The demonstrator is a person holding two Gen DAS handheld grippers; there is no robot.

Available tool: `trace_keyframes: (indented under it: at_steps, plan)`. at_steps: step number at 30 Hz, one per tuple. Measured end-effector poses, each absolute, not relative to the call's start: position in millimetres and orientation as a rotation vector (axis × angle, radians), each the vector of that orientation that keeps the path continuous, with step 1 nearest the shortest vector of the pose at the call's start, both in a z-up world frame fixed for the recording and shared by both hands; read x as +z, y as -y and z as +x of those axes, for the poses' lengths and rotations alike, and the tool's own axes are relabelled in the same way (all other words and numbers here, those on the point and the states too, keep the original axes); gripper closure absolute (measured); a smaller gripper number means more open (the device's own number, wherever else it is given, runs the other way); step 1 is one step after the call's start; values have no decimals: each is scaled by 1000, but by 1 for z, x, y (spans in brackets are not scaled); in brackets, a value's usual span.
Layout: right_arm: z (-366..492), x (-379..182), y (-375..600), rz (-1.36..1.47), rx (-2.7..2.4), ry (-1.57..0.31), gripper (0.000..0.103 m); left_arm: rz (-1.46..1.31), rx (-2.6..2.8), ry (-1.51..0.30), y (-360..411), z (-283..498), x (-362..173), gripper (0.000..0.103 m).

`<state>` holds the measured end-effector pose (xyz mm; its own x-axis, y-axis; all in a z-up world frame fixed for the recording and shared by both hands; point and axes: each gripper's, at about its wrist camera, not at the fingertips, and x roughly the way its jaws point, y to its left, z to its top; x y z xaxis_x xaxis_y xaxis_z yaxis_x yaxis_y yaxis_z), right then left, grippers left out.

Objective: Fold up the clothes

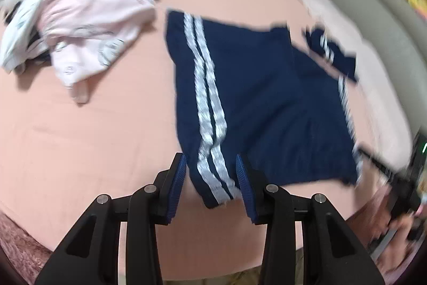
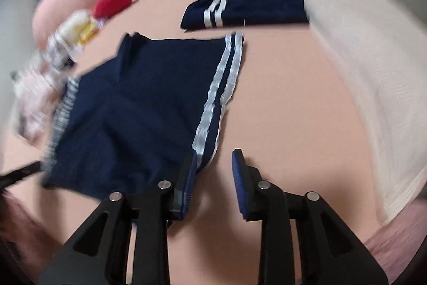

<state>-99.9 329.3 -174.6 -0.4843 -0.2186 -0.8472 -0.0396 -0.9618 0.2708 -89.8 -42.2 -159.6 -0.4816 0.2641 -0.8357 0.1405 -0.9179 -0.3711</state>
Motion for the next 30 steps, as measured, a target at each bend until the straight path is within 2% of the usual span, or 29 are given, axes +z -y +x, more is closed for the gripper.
trace_keyframes:
  at_steps: [2, 4, 6, 8, 9, 10, 11, 13, 16, 18, 19, 20, 21, 23, 25, 27, 30]
  plan:
    - [-92, -182, -337, 1544, -2414, 598, 65, -1506, 2497, 794, 50, -86, -172, 62]
    - [-87, -193, -334, 1556, -2320, 697, 65, -1539, 2455, 841, 47, -86, -188, 62]
    - [-84, -196, -328, 1571, -2364, 620, 65, -1564, 2483, 758, 34, -85, -199, 65]
    - [-82, -197, -323, 1572, -2411, 506, 69, -1543, 2528, 681, 23, -84, -197, 66]
    - [-85, -198, -316, 1574, -2439, 421, 77, -1539, 2533, 658, 18, -84, -196, 75]
    - [-88, -199, -308, 1573, -2464, 337, 80, -1532, 2536, 642, 15, -84, -194, 85]
    - [-90, -199, -298, 1557, -2469, 261, 92, -1523, 2537, 629, 12, -83, -192, 88]
    - [-89, -193, -292, 1541, -2447, 251, 94, -1503, 2559, 598, 14, -76, -184, 93]
    - [-75, -180, -308, 1486, -2381, 465, 95, -1471, 2576, 563, 23, -65, -165, 93]
    - [-66, -176, -321, 1466, -2362, 573, 95, -1484, 2550, 563, 27, -64, -164, 93]
    - [-60, -176, -328, 1467, -2355, 613, 95, -1508, 2496, 589, 27, -65, -170, 88]
    - [-57, -183, -333, 1502, -2353, 626, 95, -1558, 2441, 617, 28, -62, -181, 87]
    - [-55, -191, -335, 1564, -2344, 611, 95, -1610, 2407, 635, 28, -59, -193, 81]
    - [-52, -207, -338, 1682, -2323, 581, 94, -1599, 2392, 715, 33, -56, -197, 80]
    - [-52, -201, -339, 1651, -2335, 594, 89, -1536, 2417, 740, 38, -57, -187, 73]
    - [-49, -186, -338, 1580, -2409, 539, 74, -1502, 2463, 710, 40, -60, -178, 61]
    - [-49, -183, -336, 1586, -2482, 464, 70, -1585, 2481, 650, 42, -64, -188, 61]
